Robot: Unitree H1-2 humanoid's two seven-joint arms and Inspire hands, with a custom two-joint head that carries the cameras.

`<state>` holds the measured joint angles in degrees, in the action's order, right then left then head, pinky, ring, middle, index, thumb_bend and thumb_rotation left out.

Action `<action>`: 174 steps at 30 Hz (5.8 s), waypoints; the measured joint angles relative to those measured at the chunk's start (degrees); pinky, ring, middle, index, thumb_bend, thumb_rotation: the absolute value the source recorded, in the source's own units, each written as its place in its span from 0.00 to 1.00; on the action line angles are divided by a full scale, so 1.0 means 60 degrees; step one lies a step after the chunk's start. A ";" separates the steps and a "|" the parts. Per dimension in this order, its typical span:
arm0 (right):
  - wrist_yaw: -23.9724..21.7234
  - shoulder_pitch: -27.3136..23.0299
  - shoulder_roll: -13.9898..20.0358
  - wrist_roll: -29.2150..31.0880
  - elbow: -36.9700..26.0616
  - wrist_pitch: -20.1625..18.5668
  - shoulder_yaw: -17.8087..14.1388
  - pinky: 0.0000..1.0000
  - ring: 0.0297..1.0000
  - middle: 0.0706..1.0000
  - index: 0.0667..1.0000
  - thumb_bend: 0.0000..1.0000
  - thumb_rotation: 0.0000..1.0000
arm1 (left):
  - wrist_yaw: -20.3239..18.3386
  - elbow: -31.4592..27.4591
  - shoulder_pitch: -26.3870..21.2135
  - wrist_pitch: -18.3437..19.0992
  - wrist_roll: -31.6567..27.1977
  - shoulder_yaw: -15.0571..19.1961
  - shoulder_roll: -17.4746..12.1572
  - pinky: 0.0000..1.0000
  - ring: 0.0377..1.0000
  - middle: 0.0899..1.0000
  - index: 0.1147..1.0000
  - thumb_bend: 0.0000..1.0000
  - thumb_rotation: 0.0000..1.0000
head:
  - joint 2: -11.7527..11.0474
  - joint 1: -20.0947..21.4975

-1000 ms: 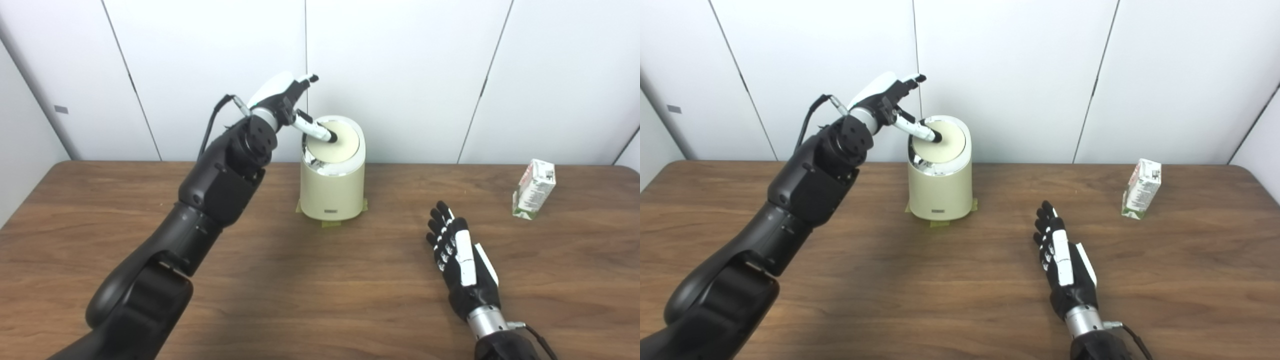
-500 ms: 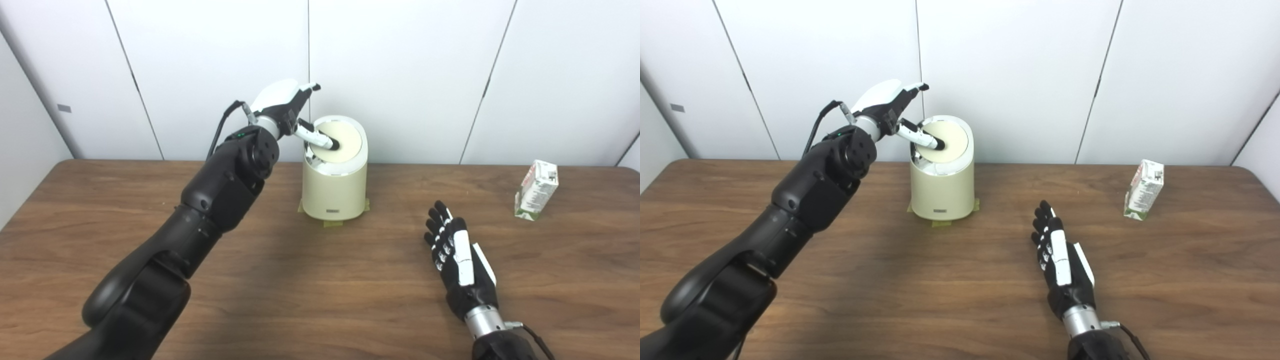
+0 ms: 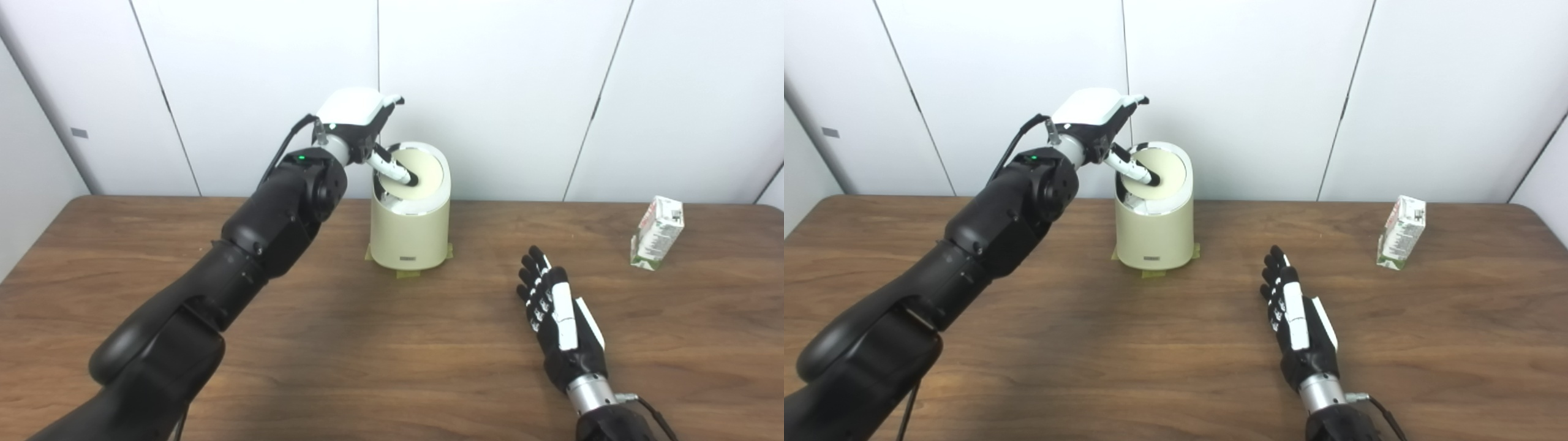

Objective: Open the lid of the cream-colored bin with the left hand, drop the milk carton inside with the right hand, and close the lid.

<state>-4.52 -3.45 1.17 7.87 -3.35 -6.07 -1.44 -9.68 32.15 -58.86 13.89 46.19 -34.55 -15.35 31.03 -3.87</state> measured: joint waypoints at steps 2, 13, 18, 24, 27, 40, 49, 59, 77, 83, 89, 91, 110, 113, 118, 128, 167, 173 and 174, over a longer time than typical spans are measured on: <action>0.0000 0.0008 0.0000 0.0000 -0.0008 0.0000 0.0000 0.99 1.00 0.99 1.00 0.71 1.00 | -0.0025 -0.0083 -0.0028 -0.0017 0.0251 -0.0133 -0.0008 0.96 0.97 0.94 0.95 0.92 0.01 | -0.0088 -0.0015; -0.0017 0.0054 0.0047 0.0016 -0.0007 0.0002 -0.0024 1.00 1.00 1.00 1.00 0.70 1.00 | -0.0258 -0.0425 0.0125 -0.0156 0.0261 0.0556 0.0076 0.88 0.92 0.91 0.89 0.81 0.08 | -0.0249 -0.0044; -0.0021 0.0062 0.0079 0.0023 -0.0006 0.0034 -0.0043 1.00 0.99 0.99 1.00 0.70 1.00 | -0.0353 -0.1114 0.0779 0.0586 -0.1502 0.2633 0.0650 0.76 0.87 0.90 0.85 0.58 0.17 | -0.0220 -0.0044; -0.0021 0.0060 0.0076 0.0016 -0.0006 0.0035 -0.0028 1.00 1.00 0.99 1.00 0.69 1.00 | -0.0178 -0.2341 0.0863 0.1345 -0.3319 0.4589 0.1302 0.74 0.82 0.84 0.85 0.37 0.23 | -0.0161 -0.0015; -0.0019 0.0063 0.0074 0.0017 -0.0006 0.0035 -0.0026 1.00 1.00 0.99 1.00 0.69 1.00 | -0.0093 -0.2664 0.0879 0.1343 -0.3803 0.4822 0.1343 0.84 0.89 0.89 0.87 0.32 0.32 | -0.0191 -0.0044; 0.0000 0.0063 0.0078 -0.0001 0.0015 0.0162 -0.0081 0.98 0.98 0.98 1.00 0.64 0.91 | 0.0498 -0.4838 0.3295 0.1709 -0.4431 0.5412 0.1286 0.91 0.90 0.87 0.88 0.38 0.91 | -0.0235 0.0088; 0.0362 0.0071 0.0091 -0.0467 -0.0063 0.0332 -0.0189 0.84 0.91 0.94 0.95 0.67 0.60 | 0.1162 -0.6482 0.5488 0.1685 -0.5166 0.5929 0.2112 0.89 0.91 0.91 0.92 0.47 0.94 | -0.0279 0.0146; 0.0852 0.0038 0.0127 -0.0673 0.0163 0.1273 -0.0786 0.89 0.88 0.90 0.88 0.76 0.26 | 0.1718 -0.7412 0.7766 0.0450 -0.6134 0.6192 0.2697 0.88 0.90 0.91 0.94 0.48 1.00 | -0.0264 0.0425; 0.1170 0.0725 0.1464 -0.0632 -0.1703 0.0161 -0.2098 0.70 0.77 0.82 0.81 0.89 0.23 | 0.1936 -0.7486 0.9235 -0.0230 -0.7315 0.6329 0.2958 0.95 0.94 0.93 0.96 0.44 1.00 | -0.0396 0.2635; 0.1276 0.0810 0.1943 -0.0846 -0.1983 -0.0218 -0.2472 0.75 0.78 0.83 0.81 0.91 0.28 | 0.1839 -0.7634 0.9356 -0.0246 -0.7379 0.6214 0.2783 0.97 0.96 0.95 0.97 0.45 1.00 | -0.0396 0.3222; 0.1594 0.0639 0.2011 -0.1249 -0.2004 -0.0787 -0.2680 0.76 0.80 0.84 0.81 0.87 0.22 | 0.1818 -0.7662 0.9391 -0.0244 -0.7593 0.6242 0.2609 0.99 0.96 0.96 0.98 0.41 1.00 | -0.0410 0.3955; 0.1688 0.0439 0.2047 -0.1396 -0.1968 -0.0894 -0.2750 0.77 0.80 0.84 0.81 0.90 0.21 | 0.1779 -0.7663 0.9388 -0.0244 -0.7713 0.6239 0.2538 1.00 0.97 0.96 0.98 0.41 1.00 | -0.0381 0.4174; 0.1606 -0.2223 0.3975 -0.3223 0.1112 -0.2126 -0.1842 0.76 0.82 0.85 0.86 0.89 0.13 | 0.1482 -0.8268 0.9451 0.0154 -0.7749 0.6031 0.2164 1.00 0.98 0.97 1.00 0.32 1.00 | -0.0323 0.4453; 0.1536 -0.2547 0.4326 -0.3491 0.1869 -0.2058 -0.1543 0.80 0.83 0.85 0.85 0.91 0.14 | 0.1493 -0.8283 0.9471 0.0173 -0.7733 0.6037 0.2149 1.00 0.98 0.96 1.00 0.33 1.00 | -0.0323 0.4424; 0.1495 -0.3030 0.4701 -0.3777 0.2735 -0.1892 -0.1154 0.75 0.82 0.85 0.85 0.93 0.11 | 0.1501 -0.8341 0.9505 0.0206 -0.7736 0.6046 0.2145 1.00 0.98 0.97 1.00 0.33 1.00 | -0.0352 0.4409; 0.1413 -0.3829 0.4757 -0.4053 0.4569 -0.1259 -0.0441 0.76 0.82 0.83 0.79 0.93 0.03 | 0.1504 -0.8450 0.9507 0.0379 -0.7755 0.6071 0.2140 1.00 0.99 0.97 1.00 0.29 1.00 | -0.0352 0.4482; 0.1811 -0.4261 0.4638 -0.4166 0.5317 -0.0343 -0.0213 0.61 0.56 0.58 0.65 0.85 0.00 | 0.1303 -0.8709 0.9719 0.0590 -0.7802 0.5862 0.2028 1.00 0.99 0.97 1.00 0.23 1.00 | -0.0191 0.4277; 0.2362 -0.4380 0.4634 -0.4196 0.6097 0.0196 -0.0238 0.47 0.41 0.43 0.52 0.53 0.00 | 0.1253 -0.8786 0.9770 0.0710 -0.7773 0.5872 0.2029 1.00 0.99 0.98 1.00 0.24 1.00 | -0.0088 0.4263; 0.2414 -0.4381 0.4635 -0.4196 0.6127 0.0206 -0.0238 0.44 0.40 0.43 0.51 0.52 0.00 | 0.1252 -0.8789 0.9770 0.0758 -0.7766 0.5871 0.2030 1.00 0.99 0.97 1.00 0.24 1.00 | -0.0088 0.4263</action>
<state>9.97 -29.73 28.98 -17.30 33.41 -4.83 -2.86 -2.17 -20.58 -0.24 18.44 -0.41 0.67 -3.17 30.50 21.71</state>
